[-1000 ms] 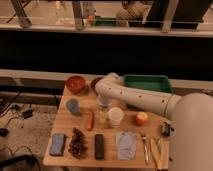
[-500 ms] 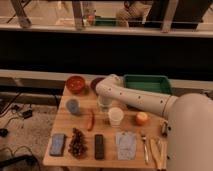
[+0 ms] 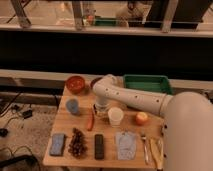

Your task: Stack cups into tray

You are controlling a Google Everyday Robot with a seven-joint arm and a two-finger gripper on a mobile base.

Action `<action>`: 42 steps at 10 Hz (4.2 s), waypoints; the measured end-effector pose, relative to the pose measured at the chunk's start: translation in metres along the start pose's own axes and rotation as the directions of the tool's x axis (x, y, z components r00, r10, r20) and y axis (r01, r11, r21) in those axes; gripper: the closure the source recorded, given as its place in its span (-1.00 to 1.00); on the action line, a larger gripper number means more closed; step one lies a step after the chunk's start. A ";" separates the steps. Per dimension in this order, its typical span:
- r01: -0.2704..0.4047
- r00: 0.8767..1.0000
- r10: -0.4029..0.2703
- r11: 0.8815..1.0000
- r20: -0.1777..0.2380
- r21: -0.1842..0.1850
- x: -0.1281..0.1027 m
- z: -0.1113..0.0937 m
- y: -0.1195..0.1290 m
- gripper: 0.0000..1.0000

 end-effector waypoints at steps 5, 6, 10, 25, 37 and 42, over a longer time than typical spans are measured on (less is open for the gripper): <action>0.147 0.984 -0.151 0.988 0.092 0.052 -0.083 -0.046 0.008 1.00; 0.187 0.975 -0.194 0.980 0.110 0.071 -0.104 -0.057 0.010 1.00; 0.288 0.943 -0.306 0.947 0.129 0.140 -0.153 -0.086 0.016 1.00; 0.364 0.927 -0.373 0.921 0.045 0.136 -0.184 -0.061 -0.026 1.00; 0.371 0.929 -0.370 0.924 -0.034 0.090 -0.169 -0.035 -0.041 0.90; 0.369 0.929 -0.368 0.925 -0.034 0.090 -0.167 -0.034 -0.041 0.99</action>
